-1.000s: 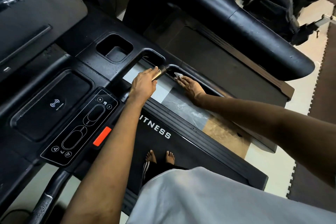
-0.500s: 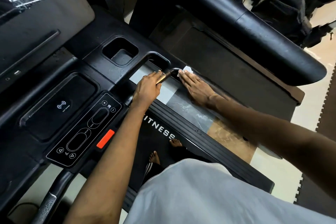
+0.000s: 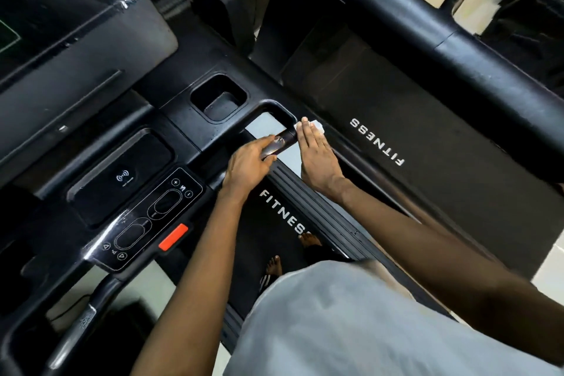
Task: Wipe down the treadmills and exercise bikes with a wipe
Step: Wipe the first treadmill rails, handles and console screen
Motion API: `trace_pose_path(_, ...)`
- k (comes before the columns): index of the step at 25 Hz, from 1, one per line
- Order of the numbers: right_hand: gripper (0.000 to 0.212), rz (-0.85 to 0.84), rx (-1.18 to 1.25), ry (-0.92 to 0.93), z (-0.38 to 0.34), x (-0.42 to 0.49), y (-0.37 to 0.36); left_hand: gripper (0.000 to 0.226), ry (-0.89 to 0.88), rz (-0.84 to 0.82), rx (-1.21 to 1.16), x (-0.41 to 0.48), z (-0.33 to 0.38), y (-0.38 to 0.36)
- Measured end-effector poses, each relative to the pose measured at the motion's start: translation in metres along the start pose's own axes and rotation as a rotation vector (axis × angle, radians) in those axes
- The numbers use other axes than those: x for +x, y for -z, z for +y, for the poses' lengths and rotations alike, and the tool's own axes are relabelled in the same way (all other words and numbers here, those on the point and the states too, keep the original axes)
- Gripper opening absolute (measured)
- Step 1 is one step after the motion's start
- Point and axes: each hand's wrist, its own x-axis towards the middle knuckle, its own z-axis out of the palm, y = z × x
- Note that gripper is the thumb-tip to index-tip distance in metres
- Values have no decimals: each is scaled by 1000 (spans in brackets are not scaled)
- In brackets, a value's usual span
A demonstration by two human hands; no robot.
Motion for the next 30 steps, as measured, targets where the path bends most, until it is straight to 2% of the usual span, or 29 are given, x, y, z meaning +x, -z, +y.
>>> trace_pose_path(4,98,9,77,172,-7,-9,-5,52,110,59,127,-7,-5,0)
trace_pose_path(6,104,-6,103,137,0,-6,-8,52,99,96,238,-14,-13,2)
trace_pose_path(9,101,-23,188,128,-1,15,1,53,115,95,328,-25,-21,7)
trace_pose_path(12,97,-61,222,328,-20,18,7,55,123,95,356,-33,-23,9)
trace_pose_path(14,96,-41,245,385,-16,17,6,54,145,100,332,-40,-27,9)
trace_pose_path(17,95,29,176,298,14,29,2,53,164,138,296,-49,-32,5)
trace_pose_path(19,94,13,171,264,18,34,3,52,201,149,298,-50,-31,2)
trace_pose_path(22,89,-17,268,347,-8,27,3,52,230,157,300,-48,-27,0)
trace_pose_path(24,94,-14,278,410,-9,18,1,52,233,171,327,-49,-27,-2)
trace_pose_path(30,101,-13,175,222,16,8,3,50,236,207,301,-50,-25,-5)
